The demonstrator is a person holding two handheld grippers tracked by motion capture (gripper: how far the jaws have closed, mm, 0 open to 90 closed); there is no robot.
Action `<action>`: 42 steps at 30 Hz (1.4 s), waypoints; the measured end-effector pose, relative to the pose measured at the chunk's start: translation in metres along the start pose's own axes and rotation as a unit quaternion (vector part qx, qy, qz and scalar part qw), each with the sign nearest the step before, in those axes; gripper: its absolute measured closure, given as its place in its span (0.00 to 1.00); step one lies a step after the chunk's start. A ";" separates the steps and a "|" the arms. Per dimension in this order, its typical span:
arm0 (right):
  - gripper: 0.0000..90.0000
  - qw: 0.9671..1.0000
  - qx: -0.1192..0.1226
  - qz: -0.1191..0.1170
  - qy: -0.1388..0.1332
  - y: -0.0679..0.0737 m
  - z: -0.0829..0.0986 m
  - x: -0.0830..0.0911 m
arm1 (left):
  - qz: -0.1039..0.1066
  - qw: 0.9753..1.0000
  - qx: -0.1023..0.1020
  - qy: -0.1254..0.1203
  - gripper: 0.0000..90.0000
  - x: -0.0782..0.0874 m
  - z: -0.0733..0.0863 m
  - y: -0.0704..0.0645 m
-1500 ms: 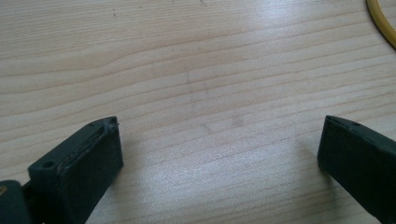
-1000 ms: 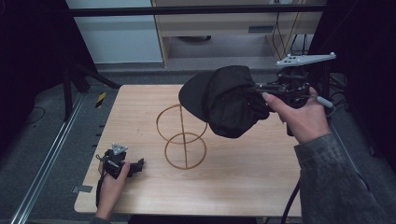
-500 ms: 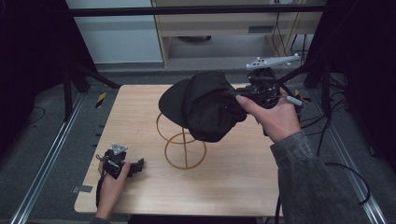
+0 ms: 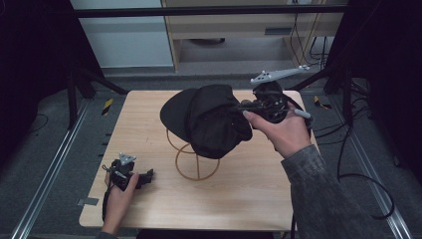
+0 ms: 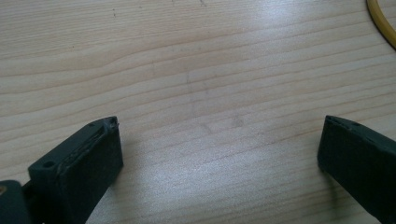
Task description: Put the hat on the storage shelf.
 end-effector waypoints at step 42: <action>0.93 0.998 0.035 0.014 0.045 0.026 0.031 -0.039 | 0.000 1.000 0.000 0.000 0.00 0.000 0.000 0.000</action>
Point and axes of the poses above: each handheld gripper's, and its own axes: x roughly backward along the jaws, z roughly out of its underside, y roughly to its left, the point moved 5 cm from there along -x, roughly forward along the jaws, and after that the axes turned 15 degrees about z, right-handed, at the moved point
